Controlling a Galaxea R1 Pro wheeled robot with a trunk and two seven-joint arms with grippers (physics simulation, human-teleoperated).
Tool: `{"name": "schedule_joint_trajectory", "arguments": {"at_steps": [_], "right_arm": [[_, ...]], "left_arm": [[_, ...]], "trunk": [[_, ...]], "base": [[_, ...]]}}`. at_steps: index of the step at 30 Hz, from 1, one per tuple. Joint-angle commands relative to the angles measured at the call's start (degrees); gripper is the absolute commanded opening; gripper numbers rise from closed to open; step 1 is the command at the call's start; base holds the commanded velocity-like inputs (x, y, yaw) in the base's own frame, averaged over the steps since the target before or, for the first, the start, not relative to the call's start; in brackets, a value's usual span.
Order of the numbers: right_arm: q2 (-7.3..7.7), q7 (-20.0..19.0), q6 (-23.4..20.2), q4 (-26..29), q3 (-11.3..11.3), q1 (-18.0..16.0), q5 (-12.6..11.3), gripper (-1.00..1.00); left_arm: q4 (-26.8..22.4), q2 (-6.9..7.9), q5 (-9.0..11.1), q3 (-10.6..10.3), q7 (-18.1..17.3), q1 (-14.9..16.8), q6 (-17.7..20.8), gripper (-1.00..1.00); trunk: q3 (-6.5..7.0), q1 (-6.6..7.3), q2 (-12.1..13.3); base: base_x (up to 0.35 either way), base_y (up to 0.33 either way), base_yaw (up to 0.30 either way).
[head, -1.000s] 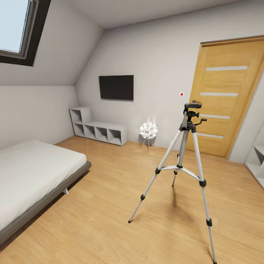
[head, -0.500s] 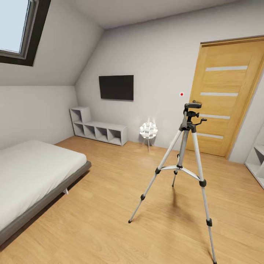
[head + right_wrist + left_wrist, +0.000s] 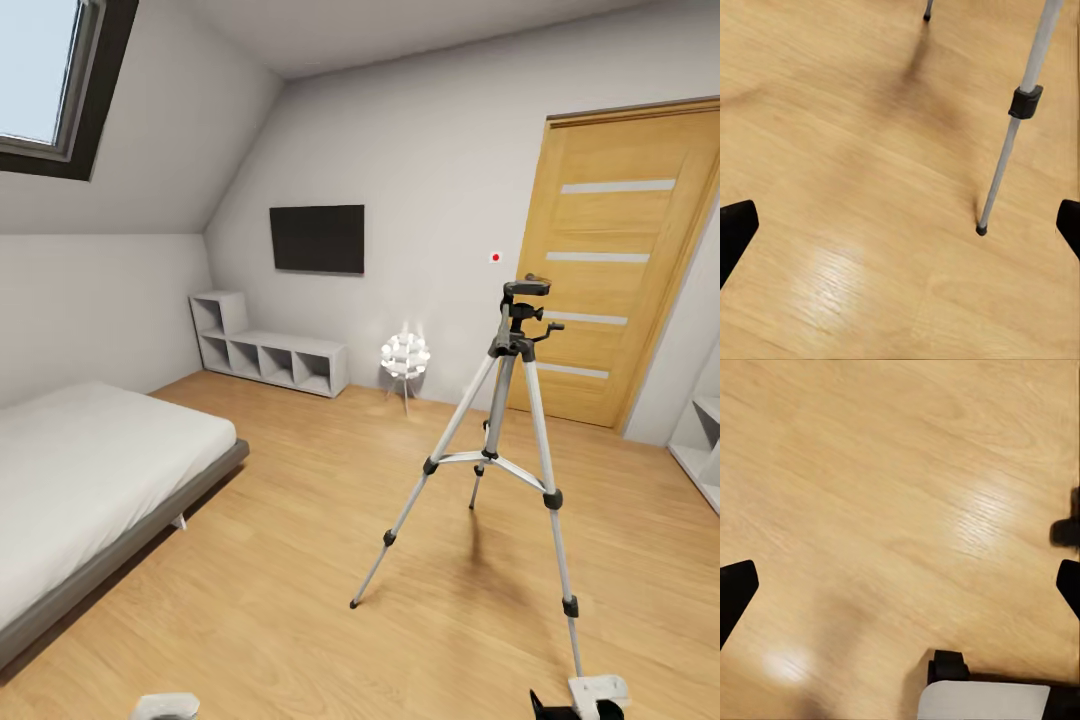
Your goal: Attach the digital camera to the camera tripod in the bedroom.
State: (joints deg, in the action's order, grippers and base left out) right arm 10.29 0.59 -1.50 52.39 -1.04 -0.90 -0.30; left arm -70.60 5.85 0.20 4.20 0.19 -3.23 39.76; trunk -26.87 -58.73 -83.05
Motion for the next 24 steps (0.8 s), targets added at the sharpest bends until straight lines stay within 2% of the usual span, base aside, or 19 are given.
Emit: {"name": "schedule_joint_trajectory", "arguments": {"at_steps": [1,7,12,16,21,22,24], "right_arm": [[0.0,0.08,-4.18,4.15,-0.02,-3.58,-0.1,1.0],[0.0,-0.15,-6.06,5.74,0.03,-7.14,-0.17,1.0],[-0.15,-0.38,-6.49,5.87,0.21,-8.0,-0.22,1.0],[-0.22,-0.45,-6.61,4.41,0.29,-8.25,-0.22,1.0],[-0.27,-0.49,-6.66,2.08,0.32,-8.36,-0.22,1.0],[-0.33,-0.53,-6.63,0.35,0.38,-8.4,-0.23,1.0],[-0.34,-0.52,-6.61,0.0,0.4,-8.41,-0.23,1.0]], "left_arm": [[-0.55,-1.03,0.03,0.06,-0.23,6.05,4.07,1.0],[7.6,-1.25,0.04,0.09,-0.64,14.5,6.63,1.0],[13.46,-1.37,0.0,0.06,-0.91,17.26,5.98,1.0],[17.02,-1.41,-0.01,0.03,-1.02,18.06,2.56,1.0],[19.12,-1.22,-0.02,0.08,-1.8,18.43,-3.22,1.0],[20.14,-0.73,-0.02,0.41,-3.48,18.55,-6.2,1.0],[20.37,-0.61,-0.02,0.52,-3.89,18.57,-6.73,1.0]], "trunk": [[-0.06,0.0,-0.03],[-0.06,0.0,-0.03],[-0.06,0.0,-0.03],[-0.06,0.0,-0.03],[-0.06,0.0,-0.03],[-0.06,0.0,-0.03],[-0.06,0.0,-0.03]], "base": [[0.0,0.0,0.0],[0.0,0.0,0.0],[0.0,0.0,0.0],[0.0,0.0,0.0],[0.0,0.0,-0.075],[0.0,0.0,-0.234],[0.0,0.0,-0.237]]}}
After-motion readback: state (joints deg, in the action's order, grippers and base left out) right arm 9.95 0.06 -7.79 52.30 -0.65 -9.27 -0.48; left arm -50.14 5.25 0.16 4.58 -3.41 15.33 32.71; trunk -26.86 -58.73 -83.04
